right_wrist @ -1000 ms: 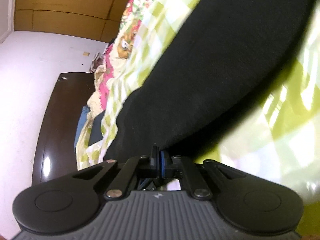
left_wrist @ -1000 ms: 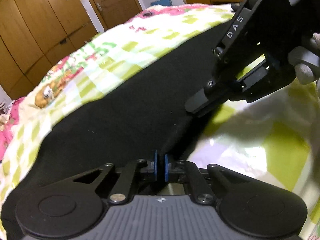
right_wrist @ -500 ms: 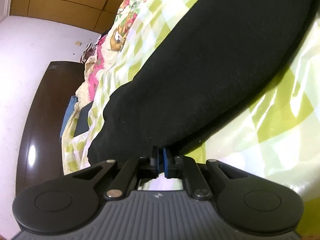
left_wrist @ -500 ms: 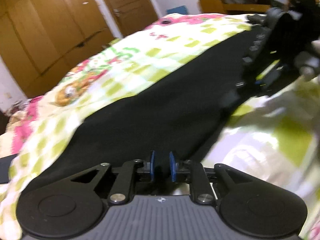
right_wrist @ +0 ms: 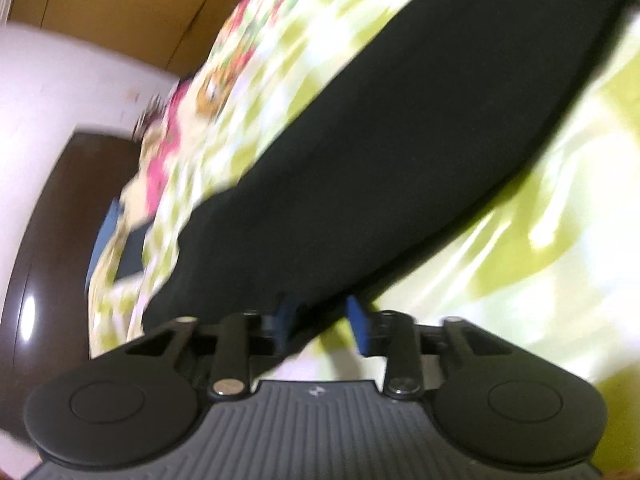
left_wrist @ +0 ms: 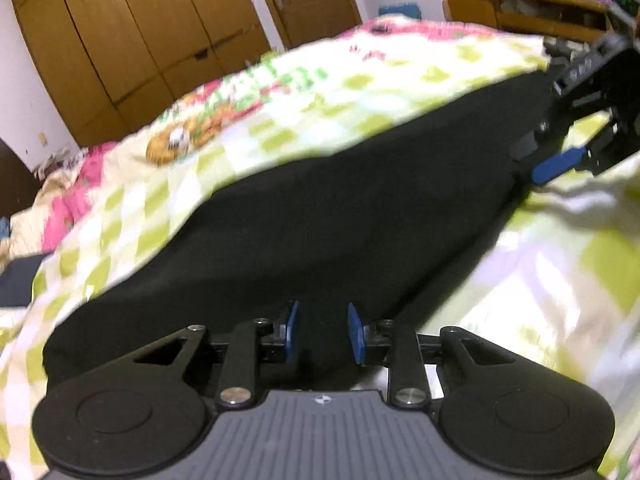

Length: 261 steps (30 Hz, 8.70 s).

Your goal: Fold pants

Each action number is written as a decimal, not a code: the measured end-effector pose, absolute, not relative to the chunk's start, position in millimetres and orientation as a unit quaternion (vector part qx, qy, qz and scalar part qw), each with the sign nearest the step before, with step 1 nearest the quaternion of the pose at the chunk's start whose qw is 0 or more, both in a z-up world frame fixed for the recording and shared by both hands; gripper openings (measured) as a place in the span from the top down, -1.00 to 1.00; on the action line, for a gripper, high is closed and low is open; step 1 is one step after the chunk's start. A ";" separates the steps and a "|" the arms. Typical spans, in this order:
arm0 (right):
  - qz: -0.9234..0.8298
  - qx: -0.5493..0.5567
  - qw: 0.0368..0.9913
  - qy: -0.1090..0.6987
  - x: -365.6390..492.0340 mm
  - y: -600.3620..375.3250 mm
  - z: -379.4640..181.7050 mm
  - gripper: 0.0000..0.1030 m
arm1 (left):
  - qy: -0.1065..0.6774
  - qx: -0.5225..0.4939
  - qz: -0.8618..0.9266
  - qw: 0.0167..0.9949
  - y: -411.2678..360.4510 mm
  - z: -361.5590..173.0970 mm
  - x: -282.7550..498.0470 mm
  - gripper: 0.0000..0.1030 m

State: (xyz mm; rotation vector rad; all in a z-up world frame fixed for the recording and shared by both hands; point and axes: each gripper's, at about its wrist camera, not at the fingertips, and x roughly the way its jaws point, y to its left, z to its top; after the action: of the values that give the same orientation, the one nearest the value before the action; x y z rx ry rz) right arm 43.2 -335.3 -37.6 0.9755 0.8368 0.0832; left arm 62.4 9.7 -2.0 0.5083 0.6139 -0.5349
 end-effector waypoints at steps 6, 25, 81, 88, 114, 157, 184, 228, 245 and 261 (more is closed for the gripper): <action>-0.072 0.511 0.802 0.299 23.8 -408.4 -45.8 0.22 | 0.275 0.239 -0.308 0.879 -52.4 -6.7 75.0 0.17; -0.191 0.538 0.798 0.192 9.9 -476.9 -63.8 0.16 | 0.288 0.247 -0.336 0.862 -112.4 -16.9 87.3 0.16; 0.228 -0.125 0.910 0.323 149.6 19.8 12.7 0.63 | 0.304 0.048 -0.170 0.936 135.6 -14.7 56.0 -0.04; 0.216 -0.036 0.911 0.349 168.3 21.1 25.8 0.80 | 0.290 0.040 -0.157 0.943 151.4 -6.2 38.2 -0.04; 0.306 -0.130 0.903 0.271 144.2 168.4 18.2 0.62 | 0.324 0.018 -0.111 0.939 186.9 -13.8 16.0 -0.04; 0.078 0.117 0.926 0.351 119.3 -178.0 1.9 0.02 | 0.330 0.159 -0.070 0.928 135.0 -8.9 93.9 -0.17; 0.265 0.388 0.782 0.408 145.6 -214.7 -59.2 -0.12 | 0.310 0.204 -0.134 0.919 60.5 -7.6 107.0 -0.18; 0.110 0.473 0.791 0.373 25.0 -345.8 -27.4 0.75 | 0.292 0.177 -0.241 0.908 -66.3 -0.6 47.2 -0.12; 0.071 0.324 0.855 0.399 66.3 -250.4 74.1 0.70 | 0.290 0.137 -0.187 0.929 -17.5 -16.2 47.1 -0.14; 0.067 0.199 0.848 0.486 132.1 -88.1 55.4 0.59 | 0.326 -0.028 -0.213 0.921 59.9 -9.9 46.7 -0.18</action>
State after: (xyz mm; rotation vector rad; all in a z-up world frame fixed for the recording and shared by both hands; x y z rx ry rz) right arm 132.1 -88.1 55.4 0.4199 1.0245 0.1417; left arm 46.7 59.9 -9.9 -0.0575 0.6688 -0.4385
